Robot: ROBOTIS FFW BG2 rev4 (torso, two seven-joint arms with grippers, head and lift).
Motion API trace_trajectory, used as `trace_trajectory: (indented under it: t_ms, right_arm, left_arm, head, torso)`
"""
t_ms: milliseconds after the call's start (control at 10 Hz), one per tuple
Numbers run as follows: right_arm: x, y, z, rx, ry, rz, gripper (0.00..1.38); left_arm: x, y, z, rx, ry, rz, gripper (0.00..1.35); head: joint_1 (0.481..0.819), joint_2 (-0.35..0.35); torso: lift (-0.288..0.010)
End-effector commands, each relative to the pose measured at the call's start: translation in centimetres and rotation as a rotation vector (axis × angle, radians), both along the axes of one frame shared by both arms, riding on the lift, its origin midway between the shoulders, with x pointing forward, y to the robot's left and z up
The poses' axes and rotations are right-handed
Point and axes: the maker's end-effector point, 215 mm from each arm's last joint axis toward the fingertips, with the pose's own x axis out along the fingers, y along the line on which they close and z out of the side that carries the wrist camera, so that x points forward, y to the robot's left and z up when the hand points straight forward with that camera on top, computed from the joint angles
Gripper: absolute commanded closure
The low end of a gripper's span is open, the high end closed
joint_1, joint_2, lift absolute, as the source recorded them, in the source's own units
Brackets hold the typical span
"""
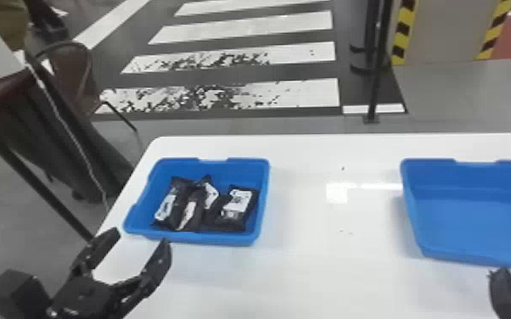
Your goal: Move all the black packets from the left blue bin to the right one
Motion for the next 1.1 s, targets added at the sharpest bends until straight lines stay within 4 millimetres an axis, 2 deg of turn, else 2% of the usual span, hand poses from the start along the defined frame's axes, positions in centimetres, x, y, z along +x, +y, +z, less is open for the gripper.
trace_trajectory:
  t_ms: [0,800,1000]
  right_arm:
    - [0.0,-0.1,-0.2,0.004,0.004,-0.001,0.16]
    - [0.0,-0.1,-0.6,0.03,0.012,-0.006,0.16]
    - [0.0,-0.1,-0.7,0.033,0.014,-0.005,0.16]
  left_arm:
    - [0.3,-0.5,0.0,-0.011,-0.003,-0.005,0.18]
    - [0.6,-0.4,-0.2,-0.023,0.006,-0.002,0.18]
    - [1.5,-1.4,-0.9,-0.044,0.034,-0.014,0.18]
  head:
    - [0.695,0.219]
    - [0.695,0.21]
    - [0.695,0.208]
  torso:
    - [-0.14]
    - [-0.14]
    - [-0.14]
